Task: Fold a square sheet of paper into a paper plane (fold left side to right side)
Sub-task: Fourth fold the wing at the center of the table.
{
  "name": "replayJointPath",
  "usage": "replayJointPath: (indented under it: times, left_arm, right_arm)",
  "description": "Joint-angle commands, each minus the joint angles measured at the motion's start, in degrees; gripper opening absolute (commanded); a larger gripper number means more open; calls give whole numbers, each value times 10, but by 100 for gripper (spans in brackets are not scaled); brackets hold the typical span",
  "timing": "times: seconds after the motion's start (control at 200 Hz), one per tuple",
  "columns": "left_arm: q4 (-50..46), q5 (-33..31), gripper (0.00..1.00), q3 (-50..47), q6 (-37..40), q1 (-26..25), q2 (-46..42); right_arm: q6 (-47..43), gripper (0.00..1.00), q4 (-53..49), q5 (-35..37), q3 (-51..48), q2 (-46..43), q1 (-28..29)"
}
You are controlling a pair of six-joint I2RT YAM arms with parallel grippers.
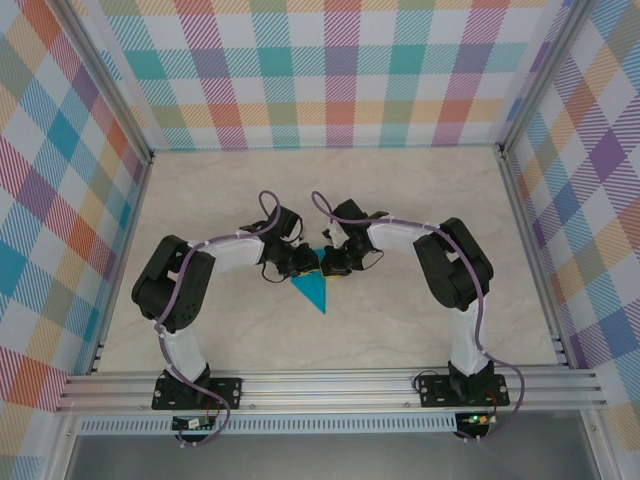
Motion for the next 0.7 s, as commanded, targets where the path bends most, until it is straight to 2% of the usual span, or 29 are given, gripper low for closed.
replayJointPath:
  times: [0.0, 0.5, 0.7]
  left_arm:
    - [-16, -18, 21, -1, 10, 6, 4]
    - [-34, -29, 21, -18, 12, 7, -1]
    - [-31, -10, 25, -25, 18, 18, -48]
  right_arm:
    - [-16, 7, -28, 34, 1, 28, 5]
    - [-20, 7, -30, 35, 5, 34, 6]
    - [-20, 7, -28, 30, 7, 33, 5]
